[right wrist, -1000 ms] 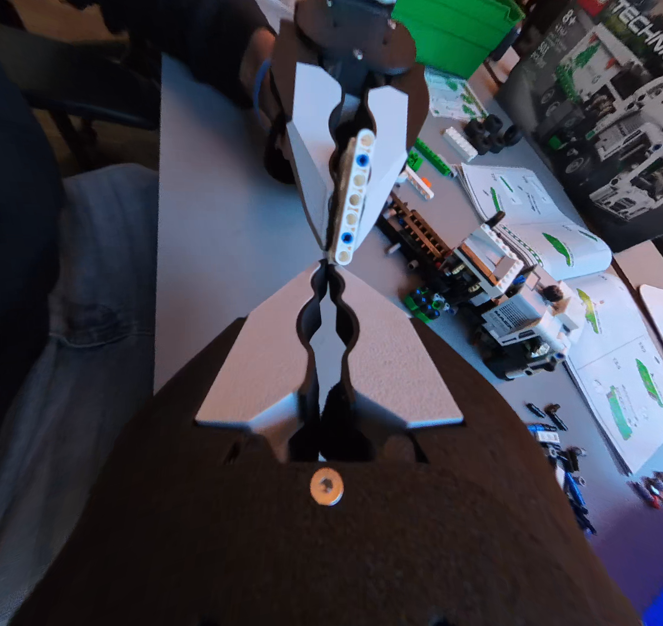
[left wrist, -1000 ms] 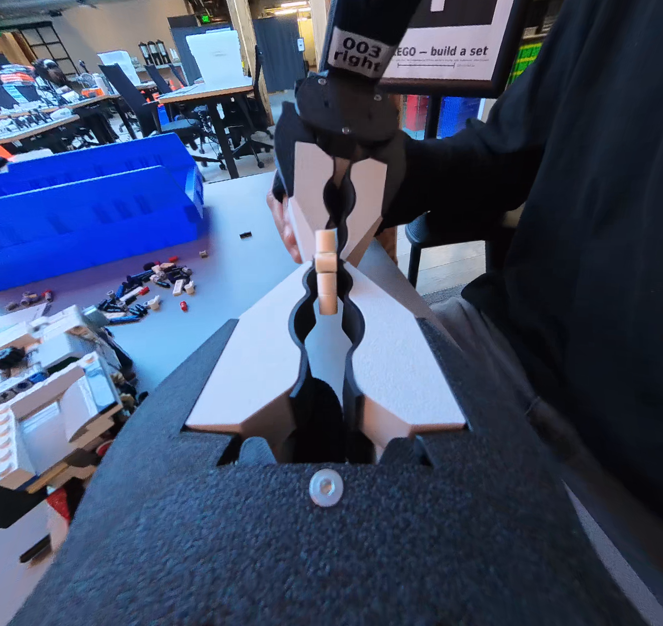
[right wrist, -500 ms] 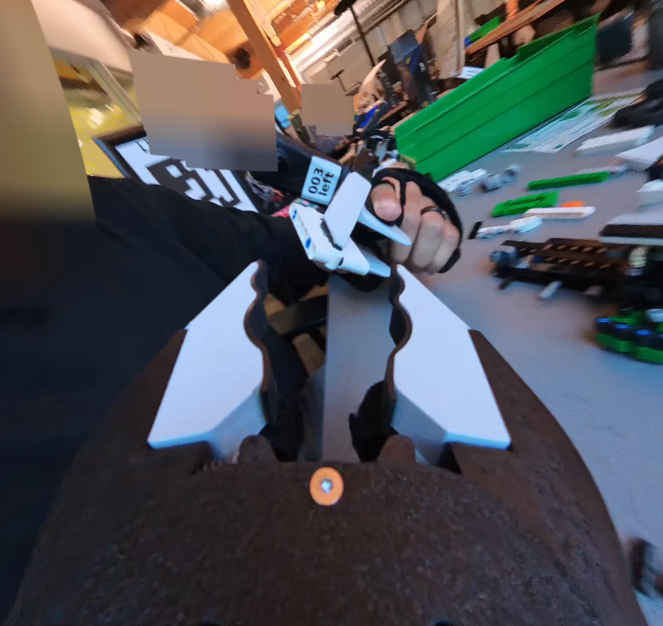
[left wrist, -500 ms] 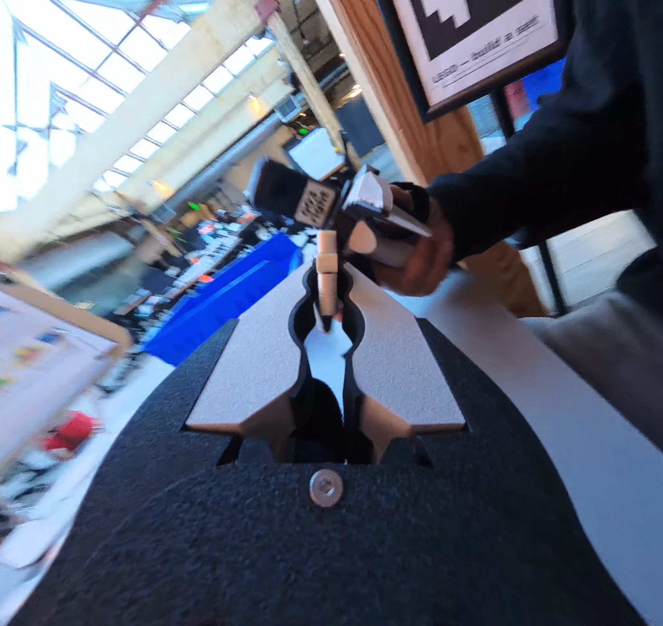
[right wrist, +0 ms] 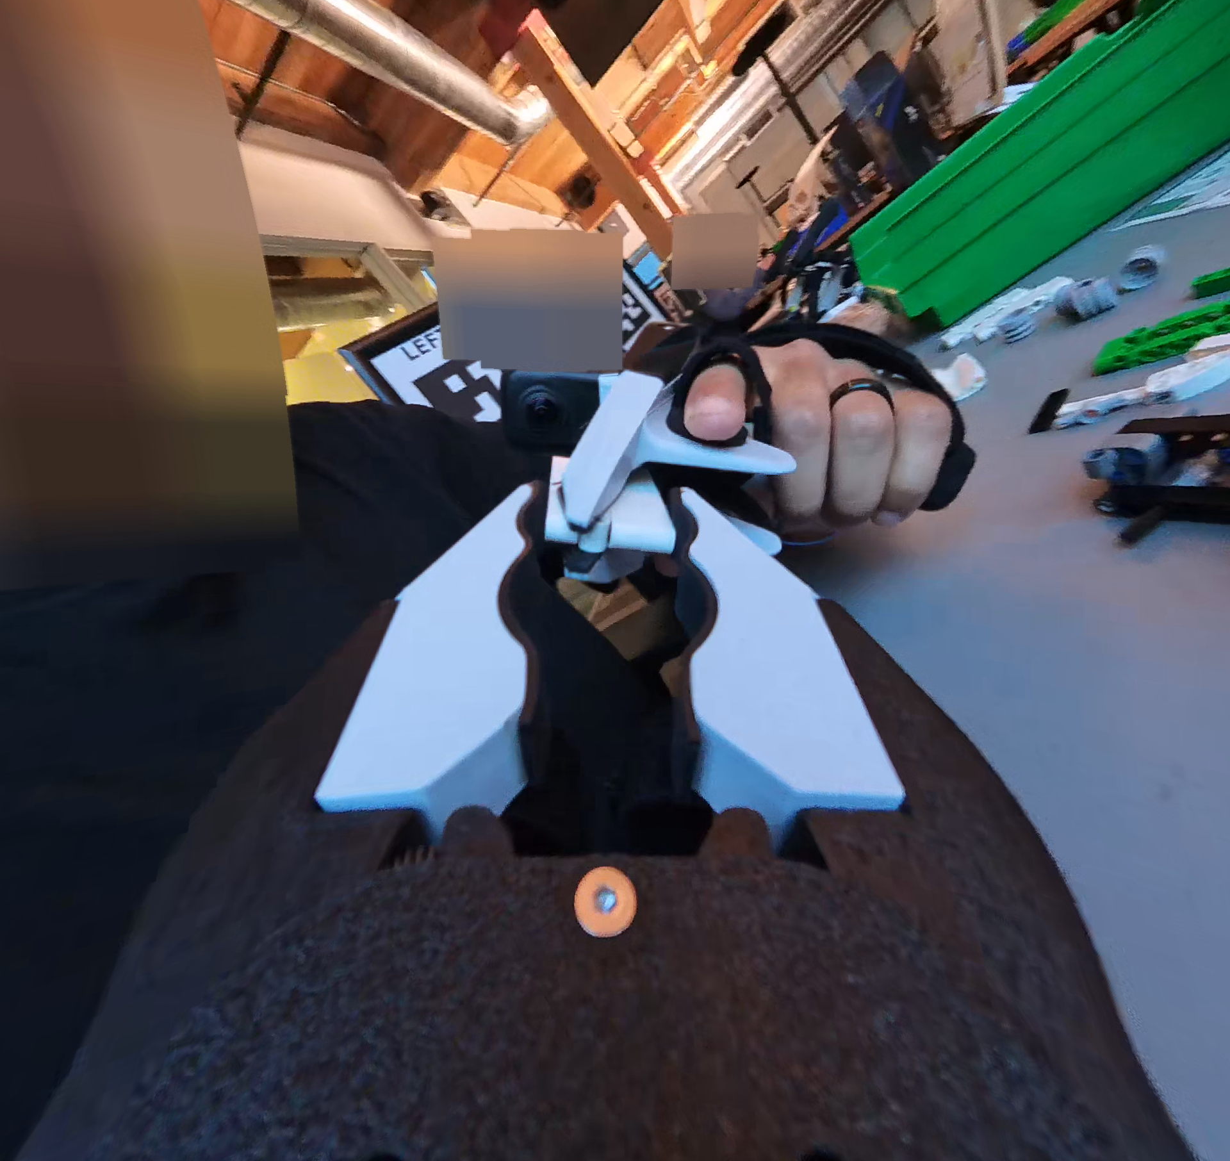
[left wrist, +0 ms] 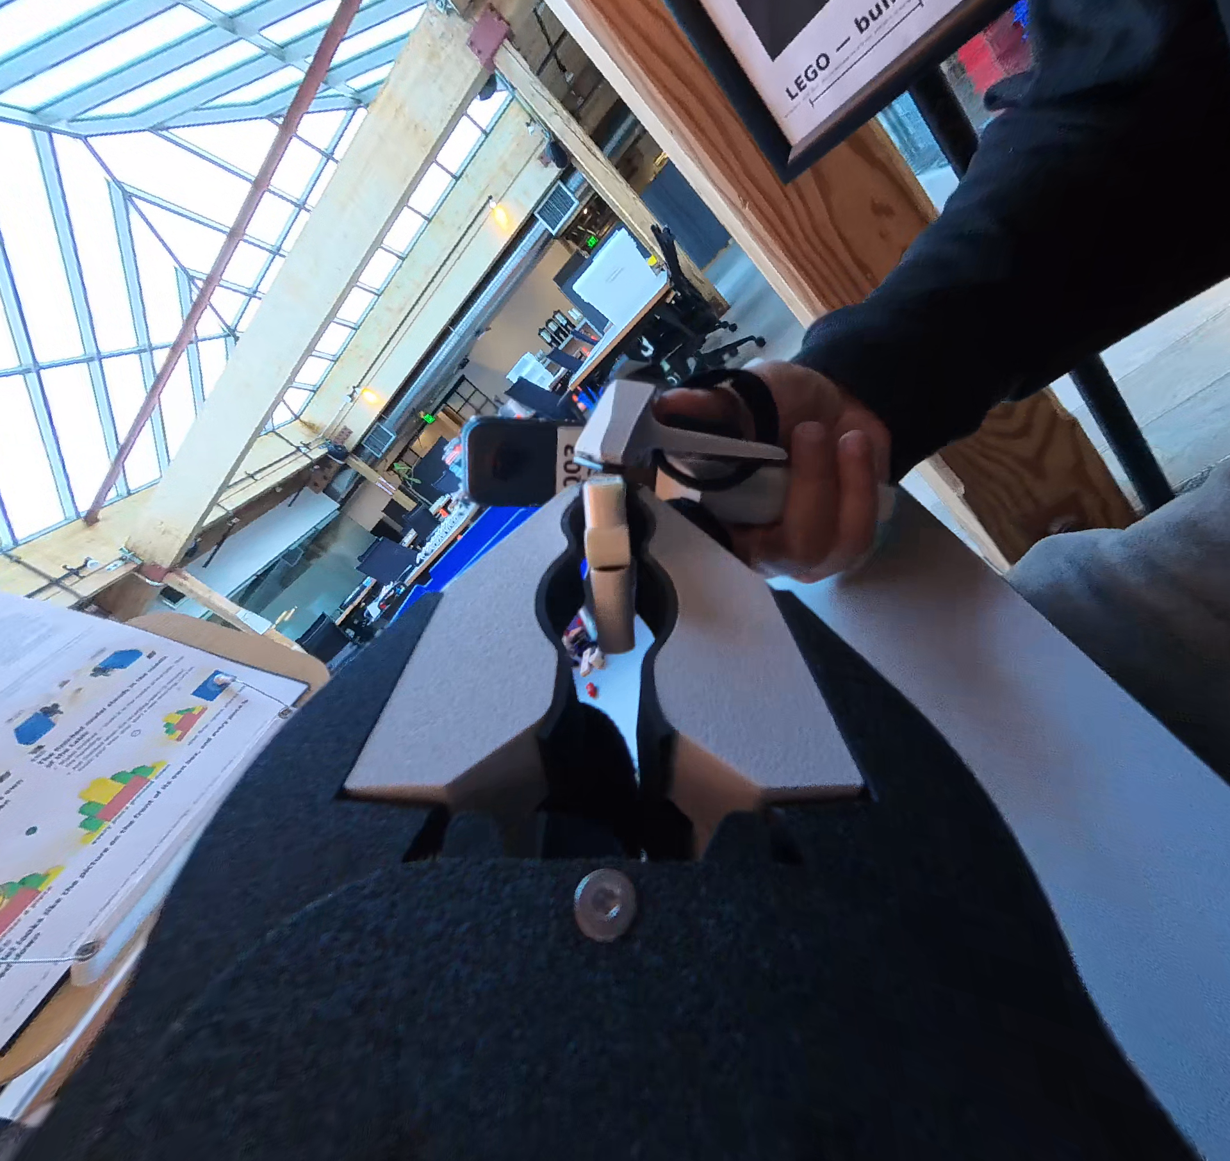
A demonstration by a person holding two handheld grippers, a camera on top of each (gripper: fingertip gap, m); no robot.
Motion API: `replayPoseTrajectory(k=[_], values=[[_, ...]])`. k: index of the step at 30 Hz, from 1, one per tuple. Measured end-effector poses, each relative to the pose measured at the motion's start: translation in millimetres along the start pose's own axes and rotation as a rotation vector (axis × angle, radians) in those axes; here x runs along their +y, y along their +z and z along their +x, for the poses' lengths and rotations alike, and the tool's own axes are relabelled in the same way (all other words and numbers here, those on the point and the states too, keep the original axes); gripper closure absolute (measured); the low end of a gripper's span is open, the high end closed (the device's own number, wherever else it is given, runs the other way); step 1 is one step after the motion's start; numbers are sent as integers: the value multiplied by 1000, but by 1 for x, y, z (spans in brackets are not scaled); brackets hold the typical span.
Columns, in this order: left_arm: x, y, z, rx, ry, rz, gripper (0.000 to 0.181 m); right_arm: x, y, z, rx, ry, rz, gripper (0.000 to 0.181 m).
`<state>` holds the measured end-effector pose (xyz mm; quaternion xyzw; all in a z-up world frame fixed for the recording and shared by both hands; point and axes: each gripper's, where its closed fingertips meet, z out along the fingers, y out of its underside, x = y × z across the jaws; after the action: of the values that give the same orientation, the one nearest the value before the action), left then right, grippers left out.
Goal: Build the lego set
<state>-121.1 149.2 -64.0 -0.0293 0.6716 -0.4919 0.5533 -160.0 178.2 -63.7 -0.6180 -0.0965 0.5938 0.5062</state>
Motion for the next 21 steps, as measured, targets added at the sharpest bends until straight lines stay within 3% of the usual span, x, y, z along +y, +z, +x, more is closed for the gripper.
replayPoseTrajectory(k=[6,11,17,19,21], values=[[-2,1,2,40,-133,-48,175,1,0,-5,-102,13,-10,145],[-4,0,-1,7,-135,-40,175,-1,-2,-5,-124,29,-12,145],[-2,0,-2,47,-228,-73,175,-2,-4,-2,-94,27,2,144],[-4,-2,-7,42,-280,-69,175,-8,-15,-1,-40,-4,2,127],[1,-3,-9,43,-290,-94,174,-23,-35,-5,45,-77,32,125]])
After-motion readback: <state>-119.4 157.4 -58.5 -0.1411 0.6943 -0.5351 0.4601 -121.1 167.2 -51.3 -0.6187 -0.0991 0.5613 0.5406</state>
